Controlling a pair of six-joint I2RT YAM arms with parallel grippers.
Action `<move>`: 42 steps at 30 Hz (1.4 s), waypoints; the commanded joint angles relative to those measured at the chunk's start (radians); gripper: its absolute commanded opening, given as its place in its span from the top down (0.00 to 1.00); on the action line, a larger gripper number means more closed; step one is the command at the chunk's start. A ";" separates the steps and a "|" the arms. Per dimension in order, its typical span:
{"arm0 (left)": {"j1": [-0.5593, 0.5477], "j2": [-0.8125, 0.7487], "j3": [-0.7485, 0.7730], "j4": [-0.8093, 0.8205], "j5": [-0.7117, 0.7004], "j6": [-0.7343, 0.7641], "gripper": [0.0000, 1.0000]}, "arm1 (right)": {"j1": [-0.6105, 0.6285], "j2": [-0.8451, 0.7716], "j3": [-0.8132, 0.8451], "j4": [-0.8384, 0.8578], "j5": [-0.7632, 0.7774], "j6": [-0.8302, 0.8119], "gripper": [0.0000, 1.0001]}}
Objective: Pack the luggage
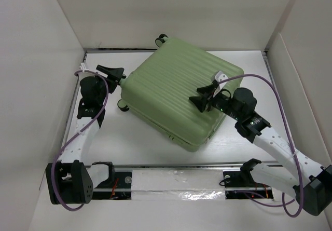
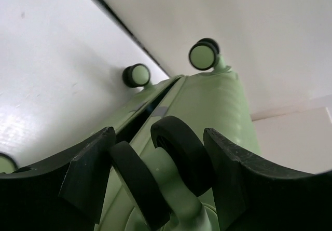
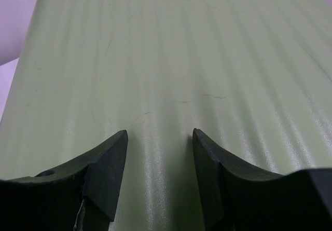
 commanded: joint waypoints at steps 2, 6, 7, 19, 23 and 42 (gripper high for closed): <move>0.022 -0.033 -0.081 0.150 0.065 -0.023 0.96 | -0.001 -0.008 -0.021 -0.083 0.017 -0.019 0.40; 0.022 -0.004 -0.120 0.162 0.039 0.007 0.70 | 0.008 -0.075 -0.026 -0.120 0.061 -0.023 0.40; 0.022 -0.007 -0.118 0.150 0.005 0.020 0.64 | 0.008 -0.083 -0.027 -0.129 0.065 -0.023 0.40; 0.022 -0.269 -0.072 -0.074 -0.277 0.208 0.68 | 0.066 -0.204 0.063 -0.336 0.082 -0.039 0.42; 0.022 -0.409 -0.103 -0.063 -0.250 0.233 0.16 | 0.123 -0.270 0.049 -0.432 0.063 -0.019 0.46; -0.027 -0.391 -0.109 0.346 0.329 0.204 0.01 | 0.614 -0.120 -0.042 -0.603 0.054 0.142 0.77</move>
